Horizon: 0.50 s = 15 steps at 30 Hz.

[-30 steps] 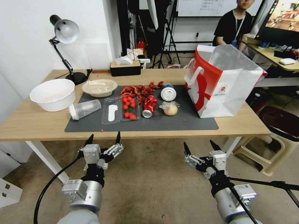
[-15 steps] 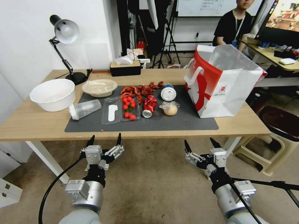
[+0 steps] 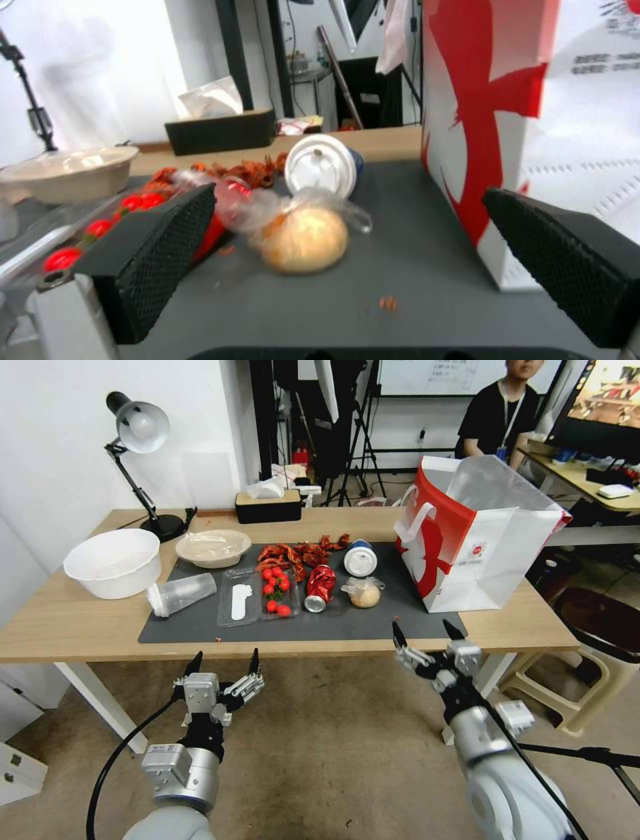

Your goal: Pick up the trash from the table and place it into the takeout bag.

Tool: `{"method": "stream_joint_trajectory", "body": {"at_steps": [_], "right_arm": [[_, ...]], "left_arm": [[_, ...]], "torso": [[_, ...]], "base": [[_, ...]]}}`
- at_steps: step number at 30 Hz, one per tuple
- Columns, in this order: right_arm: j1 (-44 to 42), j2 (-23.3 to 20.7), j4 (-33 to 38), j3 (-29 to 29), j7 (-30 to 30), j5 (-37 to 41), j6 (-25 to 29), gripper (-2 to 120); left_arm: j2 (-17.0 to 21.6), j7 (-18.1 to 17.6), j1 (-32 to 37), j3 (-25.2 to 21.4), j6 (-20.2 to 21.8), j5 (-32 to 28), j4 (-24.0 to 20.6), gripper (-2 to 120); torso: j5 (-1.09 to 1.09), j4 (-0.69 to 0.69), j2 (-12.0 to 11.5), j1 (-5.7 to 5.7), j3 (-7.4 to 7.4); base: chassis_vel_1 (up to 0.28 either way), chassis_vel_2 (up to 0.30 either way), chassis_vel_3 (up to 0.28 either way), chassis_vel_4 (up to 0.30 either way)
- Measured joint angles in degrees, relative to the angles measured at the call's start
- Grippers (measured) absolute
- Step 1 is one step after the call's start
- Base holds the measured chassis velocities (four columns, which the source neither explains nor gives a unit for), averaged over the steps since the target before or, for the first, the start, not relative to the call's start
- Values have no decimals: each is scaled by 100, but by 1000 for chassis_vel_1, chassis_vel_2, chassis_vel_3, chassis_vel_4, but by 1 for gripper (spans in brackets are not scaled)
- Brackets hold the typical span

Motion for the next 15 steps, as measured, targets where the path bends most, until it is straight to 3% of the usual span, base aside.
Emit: {"method": "stream_joint_trajectory", "body": {"at_steps": [7,15], "right_arm": [[1602,-438,-1270,-333,313,615,-158,100],[2501,-519,-2019,-762,282,514,-622,100]], "left_arm": [[-115,-23,119,-92,-142,135,55,100],[-177,-48,146,-149,-197,147,107,100]], "torso": [[-1,1,0,0,0],[-1,0,-1,0,0]], "base": [[0,0,0,0],[0,0,0,0]]}}
